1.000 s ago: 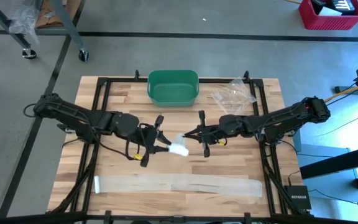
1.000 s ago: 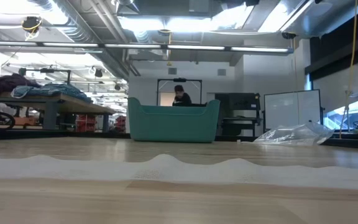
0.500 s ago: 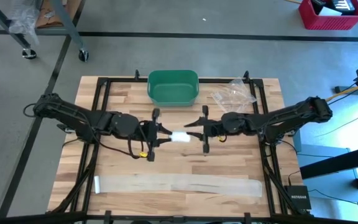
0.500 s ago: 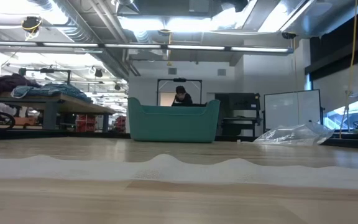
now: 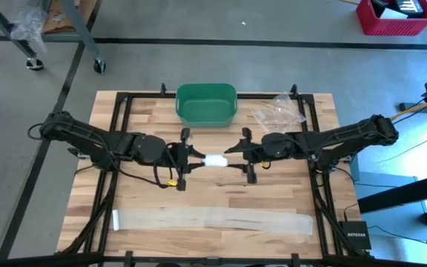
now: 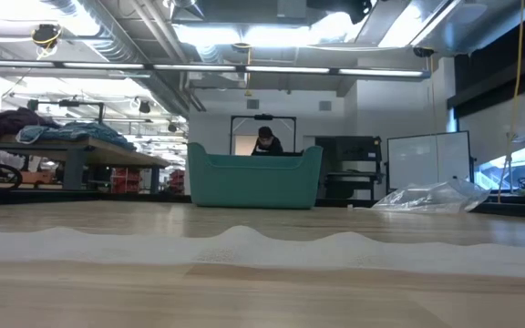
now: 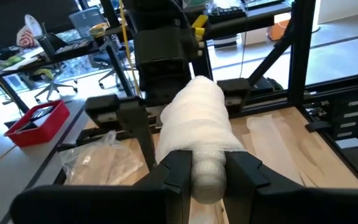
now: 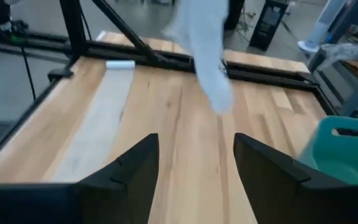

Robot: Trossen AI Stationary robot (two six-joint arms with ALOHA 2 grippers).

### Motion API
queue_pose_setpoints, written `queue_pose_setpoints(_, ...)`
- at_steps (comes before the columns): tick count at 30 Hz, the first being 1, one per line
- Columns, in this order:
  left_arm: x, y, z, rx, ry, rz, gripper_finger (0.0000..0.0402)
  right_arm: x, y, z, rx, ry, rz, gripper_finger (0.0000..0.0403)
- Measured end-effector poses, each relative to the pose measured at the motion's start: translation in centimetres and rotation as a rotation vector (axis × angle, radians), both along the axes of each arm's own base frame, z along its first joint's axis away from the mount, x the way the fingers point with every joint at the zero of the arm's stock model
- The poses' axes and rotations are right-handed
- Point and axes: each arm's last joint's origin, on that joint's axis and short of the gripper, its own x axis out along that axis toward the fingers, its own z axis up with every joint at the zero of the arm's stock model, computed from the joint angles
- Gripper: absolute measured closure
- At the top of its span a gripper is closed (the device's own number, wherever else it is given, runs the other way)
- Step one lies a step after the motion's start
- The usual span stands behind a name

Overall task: Roll bandage
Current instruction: Roll the top white bandage

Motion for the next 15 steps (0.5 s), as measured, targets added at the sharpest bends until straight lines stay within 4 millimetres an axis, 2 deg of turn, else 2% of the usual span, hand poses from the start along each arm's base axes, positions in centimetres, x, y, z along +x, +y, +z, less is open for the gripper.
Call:
queue_pose_setpoints(6,0.0,0.0,0.0,0.0,-0.003,0.003,0.0347,1.7,0.9,-1.4,-0.049,-0.203,-0.063,0.0192)
queue_pose_setpoints(15,0.0,0.0,0.1,0.003,-0.011,0.002,0.0347,2.9,1.2,-2.2,-0.071,-0.283,-0.004,0.0196)
